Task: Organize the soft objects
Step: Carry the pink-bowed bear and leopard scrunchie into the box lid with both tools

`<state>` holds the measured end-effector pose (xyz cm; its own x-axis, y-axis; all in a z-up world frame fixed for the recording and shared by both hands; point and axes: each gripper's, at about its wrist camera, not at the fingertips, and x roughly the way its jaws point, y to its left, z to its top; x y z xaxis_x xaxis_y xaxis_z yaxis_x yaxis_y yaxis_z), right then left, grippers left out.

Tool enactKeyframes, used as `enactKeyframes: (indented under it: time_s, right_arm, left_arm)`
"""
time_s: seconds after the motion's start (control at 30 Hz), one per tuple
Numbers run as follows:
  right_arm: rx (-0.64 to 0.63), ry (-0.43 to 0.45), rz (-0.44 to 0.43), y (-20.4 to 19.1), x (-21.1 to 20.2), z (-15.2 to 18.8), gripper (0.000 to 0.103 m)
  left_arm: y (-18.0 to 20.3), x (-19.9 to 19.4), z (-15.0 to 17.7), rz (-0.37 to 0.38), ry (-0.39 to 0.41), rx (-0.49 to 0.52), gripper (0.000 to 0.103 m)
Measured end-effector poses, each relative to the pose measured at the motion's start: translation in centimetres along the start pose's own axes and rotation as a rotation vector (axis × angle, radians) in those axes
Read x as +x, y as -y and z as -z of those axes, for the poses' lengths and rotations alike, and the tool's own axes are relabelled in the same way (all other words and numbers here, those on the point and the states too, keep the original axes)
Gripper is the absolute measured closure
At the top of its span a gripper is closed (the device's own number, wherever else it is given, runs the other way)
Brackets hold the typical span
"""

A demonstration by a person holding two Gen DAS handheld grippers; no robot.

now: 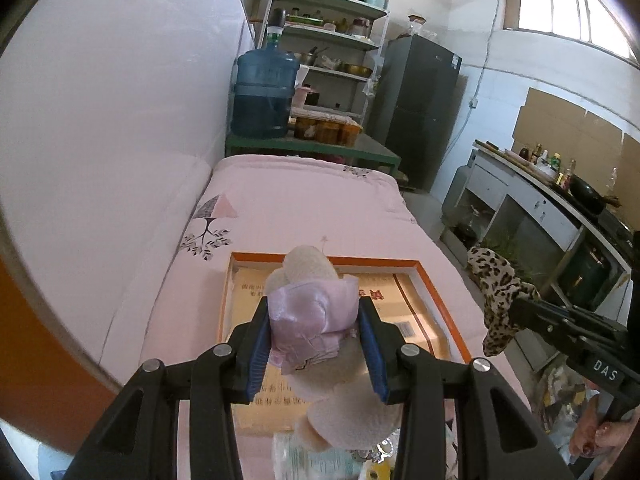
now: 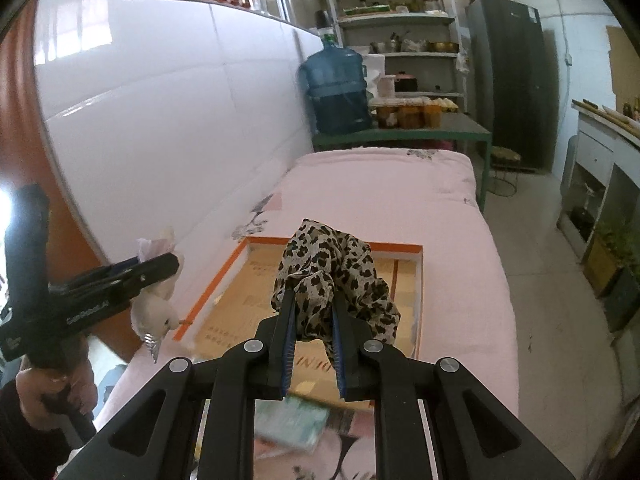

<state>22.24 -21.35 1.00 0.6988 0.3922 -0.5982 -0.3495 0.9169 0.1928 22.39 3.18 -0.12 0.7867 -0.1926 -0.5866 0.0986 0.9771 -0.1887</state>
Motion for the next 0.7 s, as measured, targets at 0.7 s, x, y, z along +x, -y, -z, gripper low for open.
enactKeyframes:
  time_s: [0.7]
  right_arm:
    - [0.002,-0.150,0.013,2.7,12.2,-0.8,0.087]
  left_arm:
    - [-0.8,13.0,-1.8,-0.088,-0.135,0.029,0.062]
